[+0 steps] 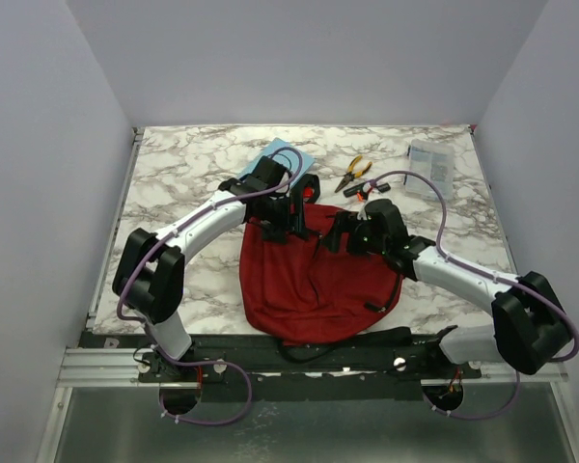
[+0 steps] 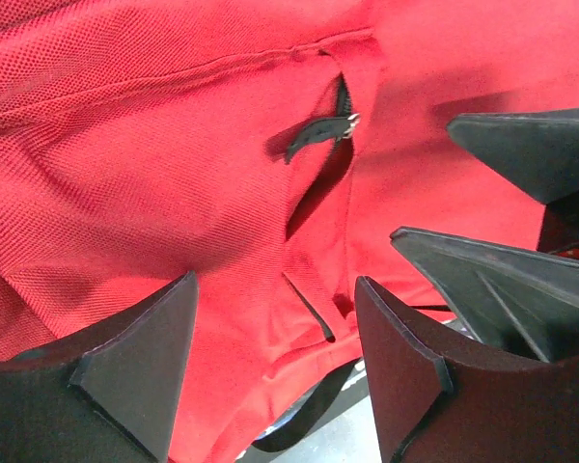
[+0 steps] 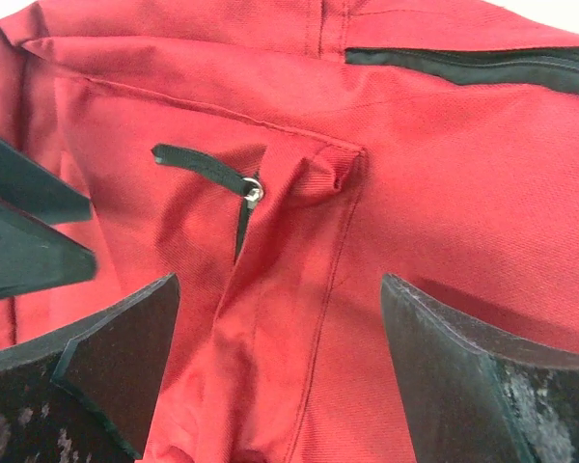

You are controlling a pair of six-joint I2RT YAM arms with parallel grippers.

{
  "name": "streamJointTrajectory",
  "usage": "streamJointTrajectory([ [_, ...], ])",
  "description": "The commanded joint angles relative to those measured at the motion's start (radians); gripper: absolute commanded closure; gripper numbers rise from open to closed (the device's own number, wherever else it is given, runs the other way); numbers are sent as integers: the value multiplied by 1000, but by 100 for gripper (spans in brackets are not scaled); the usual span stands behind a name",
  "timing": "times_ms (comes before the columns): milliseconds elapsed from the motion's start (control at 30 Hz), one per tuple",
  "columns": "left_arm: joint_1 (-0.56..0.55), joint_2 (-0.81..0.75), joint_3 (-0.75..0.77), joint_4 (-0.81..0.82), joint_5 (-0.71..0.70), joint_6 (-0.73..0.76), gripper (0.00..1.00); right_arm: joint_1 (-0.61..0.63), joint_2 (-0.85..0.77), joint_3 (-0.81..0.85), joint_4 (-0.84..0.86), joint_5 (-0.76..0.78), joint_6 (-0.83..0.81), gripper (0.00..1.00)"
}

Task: Pack the student bag
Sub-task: Unzip the student bag at the center of the board.

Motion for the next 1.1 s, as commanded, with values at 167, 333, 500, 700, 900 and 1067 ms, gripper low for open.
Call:
streamJointTrajectory([
  [167, 5, 89, -16, -5, 15, 50, 32, -8, 145, 13, 154, -180, 55, 24],
  [333, 6, 121, -15, 2, -8, 45, 36, -8, 214, 19, 181, -203, 47, 36],
  [500, 5, 143, -13, 10, 0, 38, 53, -9, 259, 28, 157, -158, 18, 63],
  [700, 13, 188, 9, 10, 50, 40, 74, -9, 210, -9, 86, -85, -22, 91],
  [900, 19, 190, 27, 10, 65, 38, 87, -8, 201, 20, 13, 5, -85, 99],
  [1067, 21, 181, 29, 13, 106, 39, 100, -7, 200, 76, -79, 49, -130, 99],
])
